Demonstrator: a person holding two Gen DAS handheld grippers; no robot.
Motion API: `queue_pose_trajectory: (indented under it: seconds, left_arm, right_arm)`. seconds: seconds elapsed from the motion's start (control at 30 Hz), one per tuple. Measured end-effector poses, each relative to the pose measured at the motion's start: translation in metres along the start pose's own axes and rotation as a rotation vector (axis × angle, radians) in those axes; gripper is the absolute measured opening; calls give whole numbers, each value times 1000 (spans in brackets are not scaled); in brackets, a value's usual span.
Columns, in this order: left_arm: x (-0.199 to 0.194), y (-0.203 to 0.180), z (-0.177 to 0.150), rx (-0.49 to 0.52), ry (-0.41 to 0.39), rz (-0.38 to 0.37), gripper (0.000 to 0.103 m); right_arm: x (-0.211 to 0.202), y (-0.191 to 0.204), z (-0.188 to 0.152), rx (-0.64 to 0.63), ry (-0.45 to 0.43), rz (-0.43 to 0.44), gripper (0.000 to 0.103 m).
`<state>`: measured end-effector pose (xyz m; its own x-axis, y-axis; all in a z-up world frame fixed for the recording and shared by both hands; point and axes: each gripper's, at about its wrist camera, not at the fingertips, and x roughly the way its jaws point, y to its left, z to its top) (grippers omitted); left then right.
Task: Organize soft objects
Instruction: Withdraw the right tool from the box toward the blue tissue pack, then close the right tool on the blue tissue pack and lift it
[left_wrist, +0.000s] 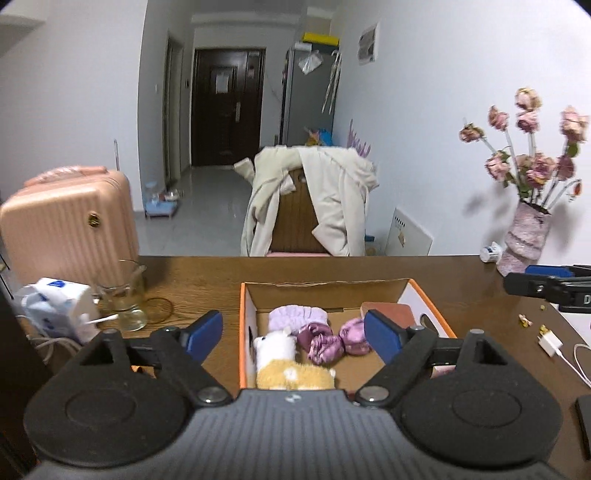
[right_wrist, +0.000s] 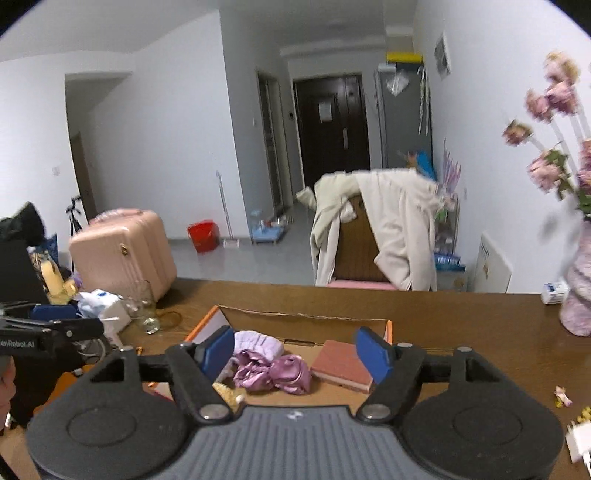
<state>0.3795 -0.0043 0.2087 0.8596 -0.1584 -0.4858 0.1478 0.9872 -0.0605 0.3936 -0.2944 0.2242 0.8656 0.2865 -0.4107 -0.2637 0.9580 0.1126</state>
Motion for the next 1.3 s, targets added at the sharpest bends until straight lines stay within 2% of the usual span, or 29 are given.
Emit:
queue_pose_trajectory:
  seconds: [0.07,0.2,0.33,0.4,0.47,0.57,0.7,0.83,0.97,1.03,1.1,1.17,1.27,1.3]
  left_arm:
    - [-27,-3,-21,10,-48,-10,91]
    - [-80,-13,-86,78,-135,-29,94]
    - [-120,-17,-152,77,-188,-55,99]
    - [-135,-22,-185,95,-218,-33,100]
    - [-144,-24,-209,72,-205,23,100]
    - [-152,-20,-236,-10,-169,31,100]
    - [-150,-16,-250,-16,-120,30,100]
    - [-131,-16,-248,-16,-101,42,100]
    - [-85,-19,-245,-11,-54,75,100]
    - [-57,-22,-241,4,-4,133,100]
    - [-36,-24,-239,33,-32,169,100]
    - [-14,-23,-235,40,2,197,100]
    - [7,-16,-233,9,39,177,90]
    - [11,-14,-233,3,44,161,79]
  right_arm:
    - [-35,6,-23,10,-56,24,76]
    - [-87,18,-85,14,-134,75,80]
    - [-122,35,-159,9,-154,103,84]
    - [-133,46,-192,-10,-144,100,85]
    - [-139,57,-217,-24,-128,88,85]
    - [-152,71,-249,-27,-116,77,85]
    - [-157,79,-268,-24,-83,95,85]
    - [-156,80,-264,-37,-100,63,85]
    - [-146,78,-263,-17,-93,70,85]
    - [-136,76,-262,-9,-70,64,85]
    - [-125,75,-262,-4,-46,54,85]
    - [-117,72,-261,5,-31,50,85]
    - [-104,66,-258,14,-16,39,85]
    - [-101,65,-257,15,-14,35,85]
